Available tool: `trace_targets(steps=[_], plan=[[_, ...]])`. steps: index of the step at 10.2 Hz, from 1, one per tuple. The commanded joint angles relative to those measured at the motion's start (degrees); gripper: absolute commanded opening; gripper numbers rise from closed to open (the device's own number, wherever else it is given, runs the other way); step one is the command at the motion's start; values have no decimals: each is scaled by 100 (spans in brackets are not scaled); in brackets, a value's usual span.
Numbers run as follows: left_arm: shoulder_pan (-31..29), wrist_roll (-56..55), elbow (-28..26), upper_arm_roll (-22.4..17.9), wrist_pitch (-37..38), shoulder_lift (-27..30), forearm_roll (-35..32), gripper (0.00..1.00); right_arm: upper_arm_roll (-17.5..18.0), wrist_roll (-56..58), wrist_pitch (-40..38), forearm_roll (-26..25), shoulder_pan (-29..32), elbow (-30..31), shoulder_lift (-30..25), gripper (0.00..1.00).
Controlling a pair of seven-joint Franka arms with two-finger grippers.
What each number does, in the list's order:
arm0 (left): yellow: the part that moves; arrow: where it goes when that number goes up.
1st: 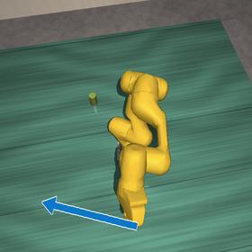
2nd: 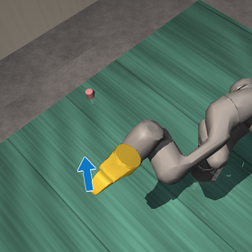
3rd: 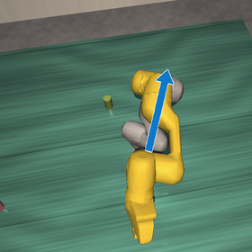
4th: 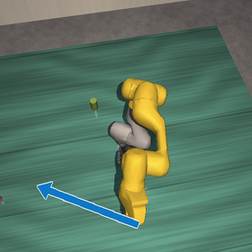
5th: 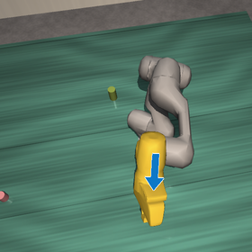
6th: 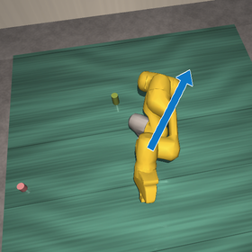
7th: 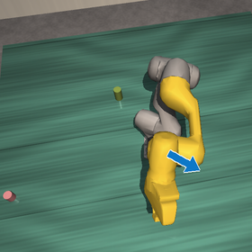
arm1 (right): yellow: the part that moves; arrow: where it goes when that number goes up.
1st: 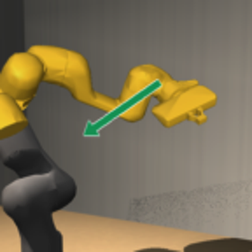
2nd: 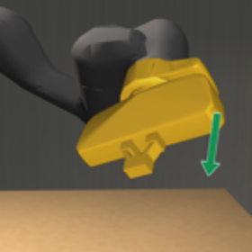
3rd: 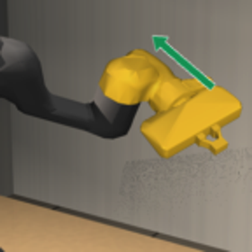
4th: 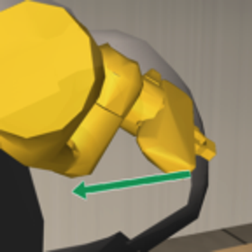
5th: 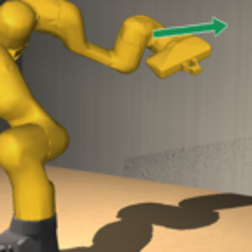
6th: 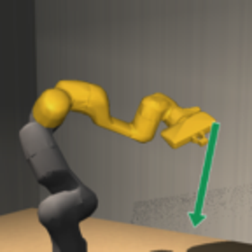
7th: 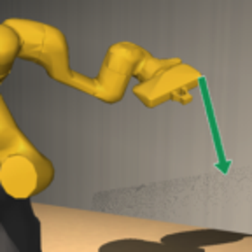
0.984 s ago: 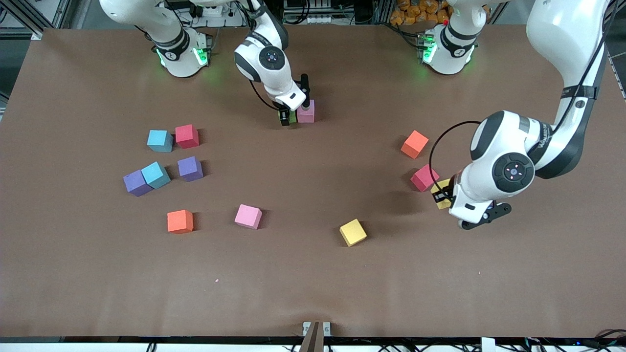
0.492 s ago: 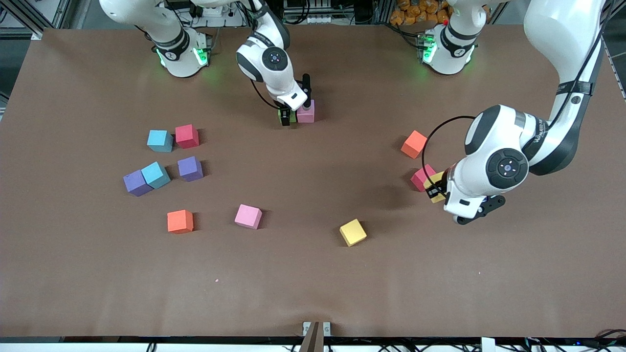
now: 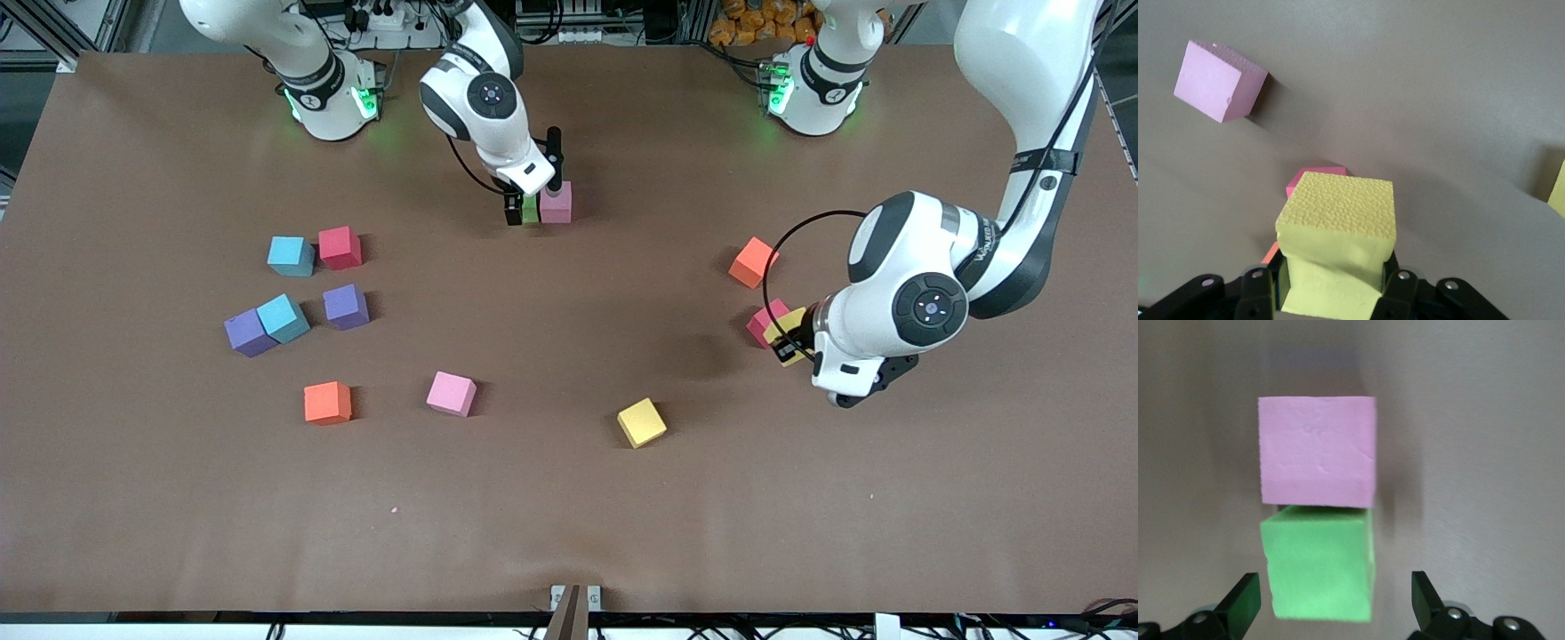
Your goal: Form number 2 with 11 blocks
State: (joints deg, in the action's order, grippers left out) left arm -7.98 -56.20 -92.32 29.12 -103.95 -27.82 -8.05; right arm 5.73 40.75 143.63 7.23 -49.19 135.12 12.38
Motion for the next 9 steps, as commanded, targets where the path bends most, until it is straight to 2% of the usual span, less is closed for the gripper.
trace_targets(steps=[1,3,6,8,9], plan=[[-211,-398,-31,42,59,31,373,0,60,-5,-640,-28,548,76,-813,100],[-291,-793,-49,42,59,75,454,0,34,-66,-1002,-37,1285,23,-1035,100],[-230,-1426,-224,94,24,58,603,0,-10,-14,-986,-72,2743,-99,-1132,100],[-212,-1770,-435,234,-256,49,603,0,-1,-14,-942,-3,3623,-284,-1071,100],[-117,-1919,-514,235,-388,40,603,0,-19,-84,-985,24,3697,-415,-1045,100]])
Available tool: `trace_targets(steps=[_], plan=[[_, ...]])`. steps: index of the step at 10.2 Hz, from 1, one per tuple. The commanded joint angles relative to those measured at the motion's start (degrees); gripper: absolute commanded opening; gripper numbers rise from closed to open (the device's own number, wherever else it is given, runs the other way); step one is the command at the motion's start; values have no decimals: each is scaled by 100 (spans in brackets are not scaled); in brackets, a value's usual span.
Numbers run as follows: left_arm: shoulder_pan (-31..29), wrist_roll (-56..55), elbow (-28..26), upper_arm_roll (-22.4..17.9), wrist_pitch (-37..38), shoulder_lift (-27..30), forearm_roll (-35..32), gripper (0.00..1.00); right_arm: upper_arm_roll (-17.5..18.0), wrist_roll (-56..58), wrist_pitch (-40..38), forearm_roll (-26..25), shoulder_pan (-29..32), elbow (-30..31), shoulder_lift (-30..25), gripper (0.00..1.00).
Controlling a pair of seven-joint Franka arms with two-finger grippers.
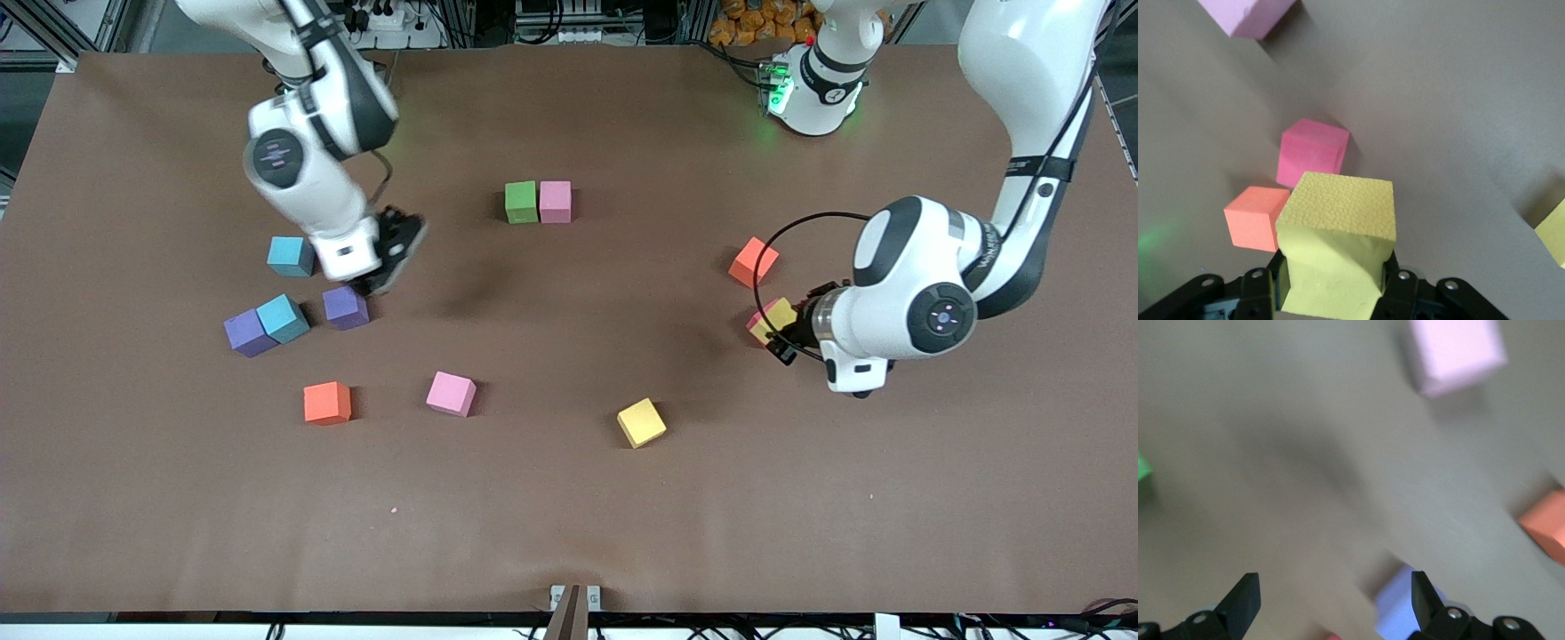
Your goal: Form number 2 with 11 blocks
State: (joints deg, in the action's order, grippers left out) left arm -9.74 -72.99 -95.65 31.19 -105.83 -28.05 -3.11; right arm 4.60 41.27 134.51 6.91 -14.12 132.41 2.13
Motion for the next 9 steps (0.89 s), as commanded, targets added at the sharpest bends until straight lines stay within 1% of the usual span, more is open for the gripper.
trace_targets(steps=[1,3,4,6,7,9], plan=[[164,-416,-269,28,-332,46,100,0,93,-180,-83,56,260,-311,146,100],[393,-741,-532,19,-674,46,39,0,93,-1098,-92,56,637,-295,401,100],[455,-847,-594,28,-737,37,38,0,102,-1521,-188,48,708,-216,394,100],[639,-1250,-639,28,-860,-77,38,0,102,-2321,-6,39,1015,73,385,100],[692,-1426,-682,28,-965,-86,38,0,102,-2456,100,39,1025,92,463,100],[728,-1804,-832,28,-1263,-86,38,0,93,-2606,626,39,1016,214,831,100]])
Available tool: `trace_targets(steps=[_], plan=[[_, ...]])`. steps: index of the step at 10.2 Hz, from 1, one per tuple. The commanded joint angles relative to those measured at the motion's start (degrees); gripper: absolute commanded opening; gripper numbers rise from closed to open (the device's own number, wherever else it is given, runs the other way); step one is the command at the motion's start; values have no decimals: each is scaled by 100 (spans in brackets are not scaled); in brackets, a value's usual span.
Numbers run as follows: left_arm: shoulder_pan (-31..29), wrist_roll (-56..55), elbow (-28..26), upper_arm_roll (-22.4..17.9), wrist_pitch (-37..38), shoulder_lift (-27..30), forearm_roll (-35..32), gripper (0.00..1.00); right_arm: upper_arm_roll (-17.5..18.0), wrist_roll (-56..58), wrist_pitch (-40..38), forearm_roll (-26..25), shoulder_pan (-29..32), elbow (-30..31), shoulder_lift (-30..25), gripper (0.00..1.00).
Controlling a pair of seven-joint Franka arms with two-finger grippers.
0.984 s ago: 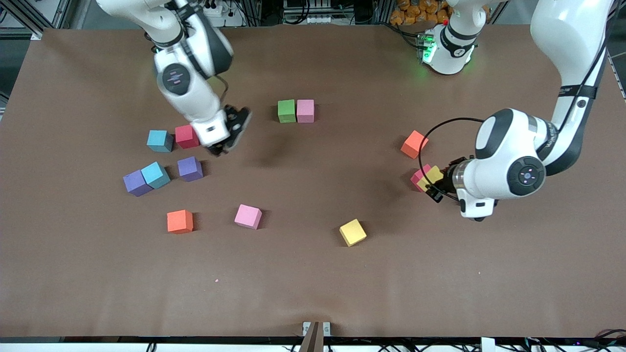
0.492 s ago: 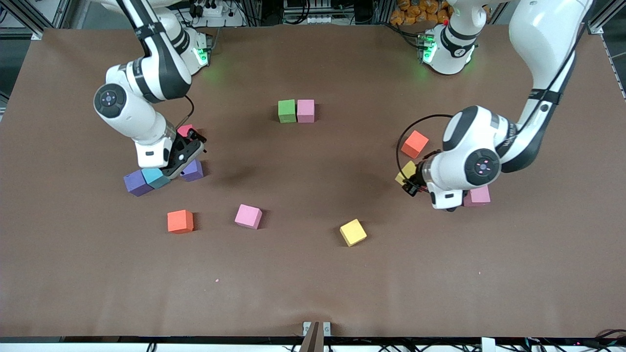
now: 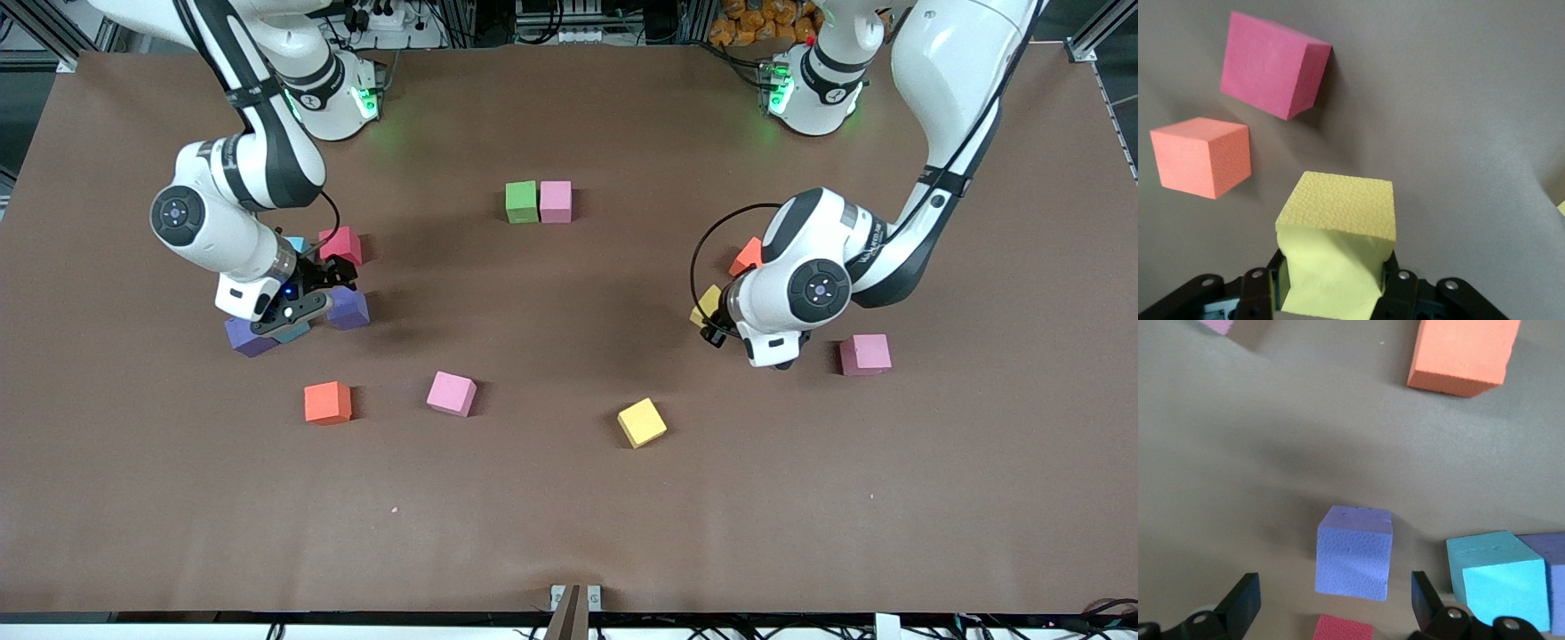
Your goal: Form number 2 with 11 blocks
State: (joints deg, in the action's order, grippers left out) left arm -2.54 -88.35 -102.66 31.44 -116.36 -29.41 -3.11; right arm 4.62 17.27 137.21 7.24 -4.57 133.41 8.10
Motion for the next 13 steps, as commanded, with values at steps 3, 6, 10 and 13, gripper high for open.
trace_targets(steps=[3,6,10,13], plan=[[105,-1268,-464,3,-877,49,47,0,100,-435,729,-38,52,300,332,100],[455,-2306,-816,3,-1485,93,56,0,100,-452,981,-82,52,448,411,100],[632,-3466,-1281,414,-1916,277,56,0,100,-452,1563,-91,52,730,604,100],[623,-4573,-2002,950,-2592,646,65,0,109,-444,1651,-91,70,687,719,100]])
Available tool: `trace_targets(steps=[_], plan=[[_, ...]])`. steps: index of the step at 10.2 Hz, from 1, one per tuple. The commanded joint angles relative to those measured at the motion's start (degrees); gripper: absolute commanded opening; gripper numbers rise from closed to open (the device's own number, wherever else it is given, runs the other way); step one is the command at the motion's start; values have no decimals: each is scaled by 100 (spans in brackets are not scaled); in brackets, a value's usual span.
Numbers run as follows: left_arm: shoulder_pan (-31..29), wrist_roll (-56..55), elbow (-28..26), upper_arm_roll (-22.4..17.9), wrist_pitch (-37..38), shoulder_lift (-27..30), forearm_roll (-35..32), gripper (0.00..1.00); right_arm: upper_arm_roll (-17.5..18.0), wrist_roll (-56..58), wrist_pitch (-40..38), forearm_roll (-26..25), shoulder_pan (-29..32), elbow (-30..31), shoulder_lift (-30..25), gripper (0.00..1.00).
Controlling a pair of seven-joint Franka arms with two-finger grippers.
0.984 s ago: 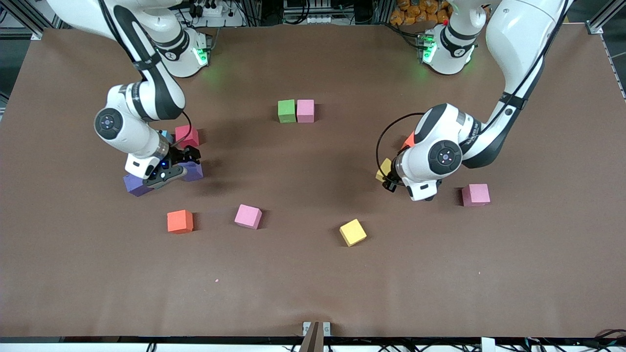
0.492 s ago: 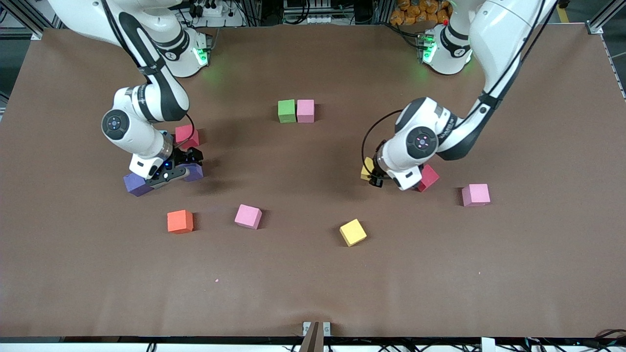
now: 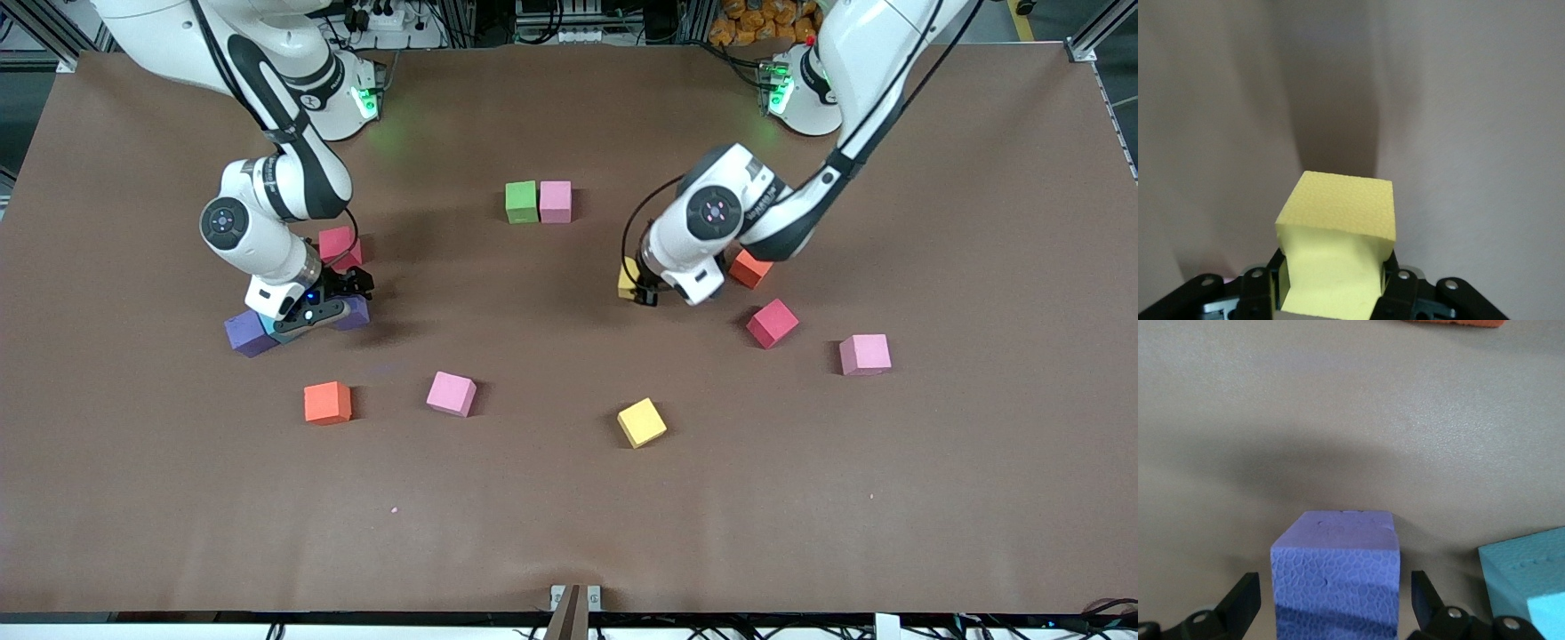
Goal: Form number 2 with 11 blocks
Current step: 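Place the yellow cube beside the pink cube with the left gripper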
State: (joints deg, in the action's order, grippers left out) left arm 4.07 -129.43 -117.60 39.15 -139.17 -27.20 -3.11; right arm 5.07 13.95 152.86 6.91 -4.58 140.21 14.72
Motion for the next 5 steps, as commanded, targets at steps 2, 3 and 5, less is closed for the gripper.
trace_targets(steps=[2,3,5], plan=[[-12,-1107,-728,304,-653,426,65,0,64,-120,130,-59,37,-64,162,100],[-3,-1398,-816,399,-864,426,65,0,55,-120,139,-59,28,-90,189,100],[6,-1899,-1062,645,-1190,443,65,0,55,-120,191,-59,28,-91,250,82]])
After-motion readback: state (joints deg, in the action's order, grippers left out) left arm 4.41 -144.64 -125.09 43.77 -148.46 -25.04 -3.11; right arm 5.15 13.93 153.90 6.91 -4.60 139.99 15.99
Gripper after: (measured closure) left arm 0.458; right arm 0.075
